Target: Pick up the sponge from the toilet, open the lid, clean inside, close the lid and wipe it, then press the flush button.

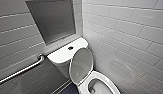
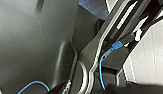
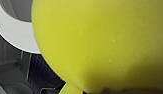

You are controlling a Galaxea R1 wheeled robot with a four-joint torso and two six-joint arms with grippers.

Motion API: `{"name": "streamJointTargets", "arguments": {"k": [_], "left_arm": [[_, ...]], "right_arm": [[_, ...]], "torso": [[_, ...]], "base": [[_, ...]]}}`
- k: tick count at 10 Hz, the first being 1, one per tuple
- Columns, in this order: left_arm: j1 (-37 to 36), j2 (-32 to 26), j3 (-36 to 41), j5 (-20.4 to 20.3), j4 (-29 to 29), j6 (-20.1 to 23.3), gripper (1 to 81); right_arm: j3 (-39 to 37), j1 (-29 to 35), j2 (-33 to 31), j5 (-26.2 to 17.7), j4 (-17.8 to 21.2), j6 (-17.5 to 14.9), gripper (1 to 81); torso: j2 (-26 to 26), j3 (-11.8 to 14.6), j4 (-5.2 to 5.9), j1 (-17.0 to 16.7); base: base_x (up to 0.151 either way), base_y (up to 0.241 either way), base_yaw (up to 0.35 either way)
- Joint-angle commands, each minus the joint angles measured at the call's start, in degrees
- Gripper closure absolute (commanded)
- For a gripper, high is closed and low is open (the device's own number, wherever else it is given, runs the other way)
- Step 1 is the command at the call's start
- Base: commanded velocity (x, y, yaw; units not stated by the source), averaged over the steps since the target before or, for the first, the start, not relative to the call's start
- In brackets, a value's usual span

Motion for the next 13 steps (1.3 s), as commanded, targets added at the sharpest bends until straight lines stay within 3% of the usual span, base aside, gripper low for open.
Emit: {"name": "streamJointTargets", "arguments": {"k": [1, 2, 4, 5, 6, 9, 11, 13], "left_arm": [[-4.45, -4.63, 6.51, 9.0, 2.66, 0.02, 1.0], [-6.13, -4.63, 6.77, 10.6, 2.31, 0.02, 1.0], [-9.11, -4.81, 6.51, 12.27, 1.87, 0.02, 1.0], [-10.61, -4.9, 6.51, 13.05, 1.78, -0.07, 1.0], [-11.93, -4.9, 6.51, 13.85, 1.78, -0.07, 1.0], [-18.16, -6.74, 5.89, 14.03, 0.29, -2.36, 1.0], [-22.73, -7.88, 6.95, 17.71, -0.15, -5.51, 1.0], [-26.51, -9.37, 9.05, 18.6, -0.15, -7.44, 1.0]], "right_arm": [[-1.25, -1.23, 1.82, -3.53, -2.62, 0.19, 81.1], [-2.23, -2.38, 2.09, -2.83, -2.63, 0.19, 81.1], [-3.9, -3.96, 2.44, -2.47, -2.63, 0.28, 81.1], [-5.91, -5.01, 3.05, -1.43, -2.54, 0.36, 81.1], [-8.46, -6.5, 3.58, 1.03, -2.62, 0.19, 81.1], [-16.73, -13.35, 6.22, 5.78, -2.71, -0.08, 81.1], [-23.22, -19.33, 7.89, 13.85, -3.59, -1.92, 81.1], [-30.16, -25.31, 9.9, 22.54, -4.2, -2.98, 81.1]], "torso": [[5.57, 0.0, 0.0, -3.58], [7.54, 4.01, -4.0, -4.83], [11.13, 5.13, -5.22, -6.99], [7.14, 5.76, -4.38, -4.43], [8.92, 2.93, -3.28, -5.53], [10.07, 3.43, -4.05, -6.21], [9.99, 3.45, -4.05, -6.23], [9.99, 3.45, -4.05, -6.23]], "base": [[0.0, 0.0, 0.0], [0.0, 0.0, 0.0], [0.0, 0.0, 0.0], [0.0, 0.0, 0.0], [0.0, 0.0, 0.0], [0.0, 0.0, 0.0], [0.0, 0.0, 0.0], [0.0, 0.0, 0.0]]}}
